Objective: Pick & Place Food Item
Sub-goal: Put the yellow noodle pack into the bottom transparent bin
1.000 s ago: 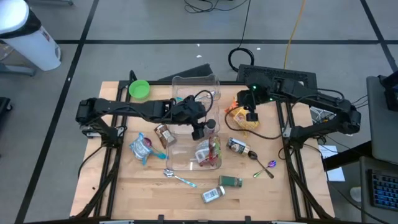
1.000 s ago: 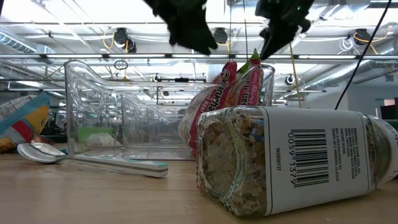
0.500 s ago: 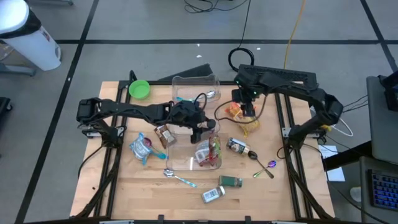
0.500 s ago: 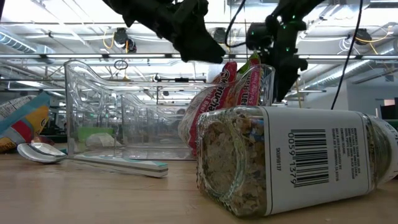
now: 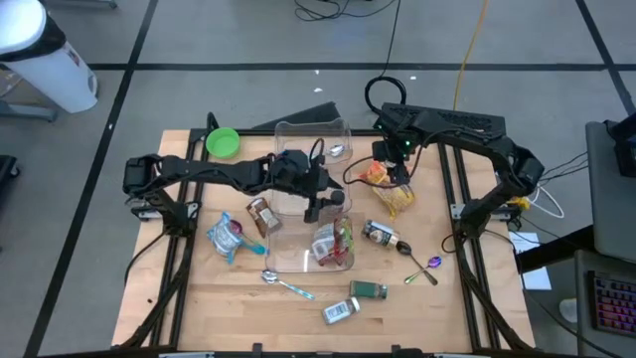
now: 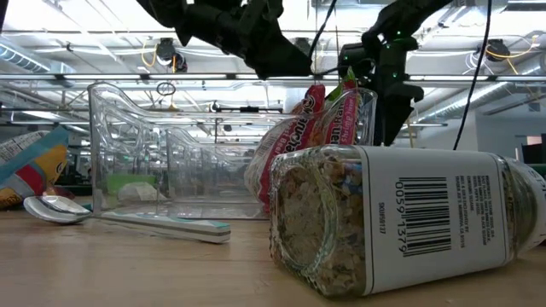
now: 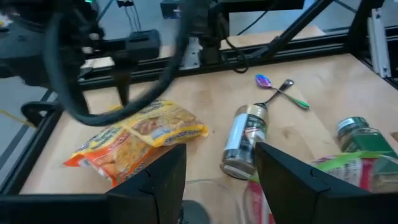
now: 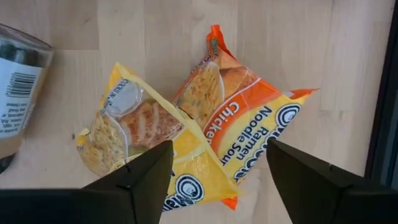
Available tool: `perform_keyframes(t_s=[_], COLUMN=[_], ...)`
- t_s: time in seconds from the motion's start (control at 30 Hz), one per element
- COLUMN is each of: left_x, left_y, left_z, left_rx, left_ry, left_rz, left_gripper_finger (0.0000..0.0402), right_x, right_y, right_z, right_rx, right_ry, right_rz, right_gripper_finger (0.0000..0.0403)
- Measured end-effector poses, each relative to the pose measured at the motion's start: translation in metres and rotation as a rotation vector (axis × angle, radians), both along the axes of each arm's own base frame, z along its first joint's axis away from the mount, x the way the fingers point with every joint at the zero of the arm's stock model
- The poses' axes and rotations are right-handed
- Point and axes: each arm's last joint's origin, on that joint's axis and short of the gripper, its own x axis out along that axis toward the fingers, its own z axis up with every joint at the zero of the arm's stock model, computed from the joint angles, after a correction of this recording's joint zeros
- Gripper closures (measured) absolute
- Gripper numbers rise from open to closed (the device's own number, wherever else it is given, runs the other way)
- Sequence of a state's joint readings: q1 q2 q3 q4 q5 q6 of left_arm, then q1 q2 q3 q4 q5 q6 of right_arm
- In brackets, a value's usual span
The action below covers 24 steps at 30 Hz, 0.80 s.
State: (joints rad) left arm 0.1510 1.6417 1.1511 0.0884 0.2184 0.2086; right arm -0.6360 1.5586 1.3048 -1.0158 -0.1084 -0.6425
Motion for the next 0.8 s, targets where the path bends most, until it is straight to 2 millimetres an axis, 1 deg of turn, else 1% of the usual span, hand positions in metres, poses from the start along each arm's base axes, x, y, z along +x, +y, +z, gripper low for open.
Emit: perform_keyframes(t_s=[0.23,0.47,0.6,0.7,0.8], left_x=[-0.003,-0.004,-0.005,-0.005,-0.005], left_y=[0.017,0.024,0.025,0.025,0.025], left_z=[0.002,0.002,0.002,0.002,0.002], left_rx=[-0.034,-0.041,-0.037,-0.037,-0.037], left_ry=[-0.025,-0.030,-0.025,-0.025,-0.024], left_rz=[-0.038,-0.063,-0.065,-0.066,-0.065], left_gripper_finger=[0.0202,0.0208,0.0208,0.0208,0.0208], right_x=[0.002,0.006,0.005,0.004,0.003], right_y=[-0.007,-0.010,-0.010,-0.010,-0.009], right_z=[-0.017,-0.030,-0.032,-0.032,-0.032], right_rx=[0.053,0.091,0.106,0.113,0.123], right_ry=[0.069,0.119,0.138,0.143,0.155], right_rz=[-0.016,-0.021,-0.023,-0.038,-0.046], right_gripper_finger=[0.0168,0.0179,0.0189,0.0207,0.0245])
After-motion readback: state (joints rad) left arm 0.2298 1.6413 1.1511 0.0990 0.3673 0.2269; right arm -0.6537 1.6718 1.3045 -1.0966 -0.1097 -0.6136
